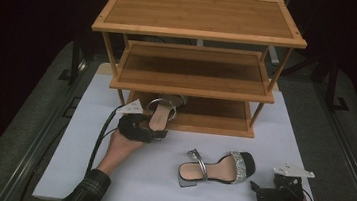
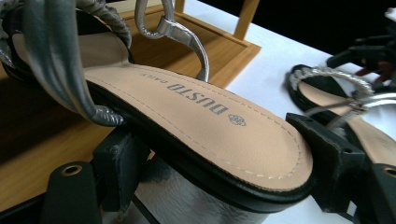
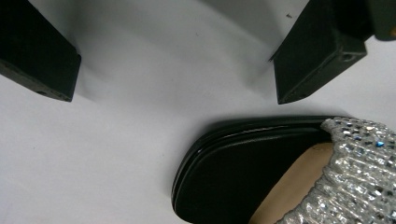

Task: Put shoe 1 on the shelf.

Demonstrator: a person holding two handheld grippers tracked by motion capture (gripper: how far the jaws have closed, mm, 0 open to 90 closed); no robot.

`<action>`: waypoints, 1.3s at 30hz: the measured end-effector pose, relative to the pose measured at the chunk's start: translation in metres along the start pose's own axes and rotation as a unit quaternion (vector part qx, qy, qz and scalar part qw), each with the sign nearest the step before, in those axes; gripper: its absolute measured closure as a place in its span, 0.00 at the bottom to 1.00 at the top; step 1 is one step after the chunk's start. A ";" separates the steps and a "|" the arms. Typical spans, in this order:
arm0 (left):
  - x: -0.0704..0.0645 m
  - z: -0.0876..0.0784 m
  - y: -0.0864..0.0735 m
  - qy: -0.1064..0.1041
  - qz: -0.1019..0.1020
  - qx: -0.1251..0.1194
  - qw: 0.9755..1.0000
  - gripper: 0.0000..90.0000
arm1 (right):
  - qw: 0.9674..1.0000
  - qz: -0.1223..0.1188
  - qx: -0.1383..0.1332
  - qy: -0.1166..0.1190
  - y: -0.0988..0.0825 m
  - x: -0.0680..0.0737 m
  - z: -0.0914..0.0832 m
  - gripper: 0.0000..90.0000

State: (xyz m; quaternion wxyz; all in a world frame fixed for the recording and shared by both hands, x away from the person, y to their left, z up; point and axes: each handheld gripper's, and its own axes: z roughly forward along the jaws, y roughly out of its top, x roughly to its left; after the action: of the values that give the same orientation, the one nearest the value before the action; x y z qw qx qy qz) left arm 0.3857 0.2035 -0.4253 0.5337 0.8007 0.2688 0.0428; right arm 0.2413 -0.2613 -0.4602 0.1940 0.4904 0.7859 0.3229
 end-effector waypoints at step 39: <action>0.048 0.056 0.010 0.068 -0.039 0.042 0.996 0.21 | 1.000 -0.001 0.000 0.000 0.000 0.000 0.000 0.00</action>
State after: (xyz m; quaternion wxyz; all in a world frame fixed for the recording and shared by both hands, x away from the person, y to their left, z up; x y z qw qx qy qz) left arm 0.4502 0.1766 -0.4510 0.4814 0.8065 0.3369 0.0653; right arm 0.2411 -0.2614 -0.4603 0.1946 0.4900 0.7860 0.3230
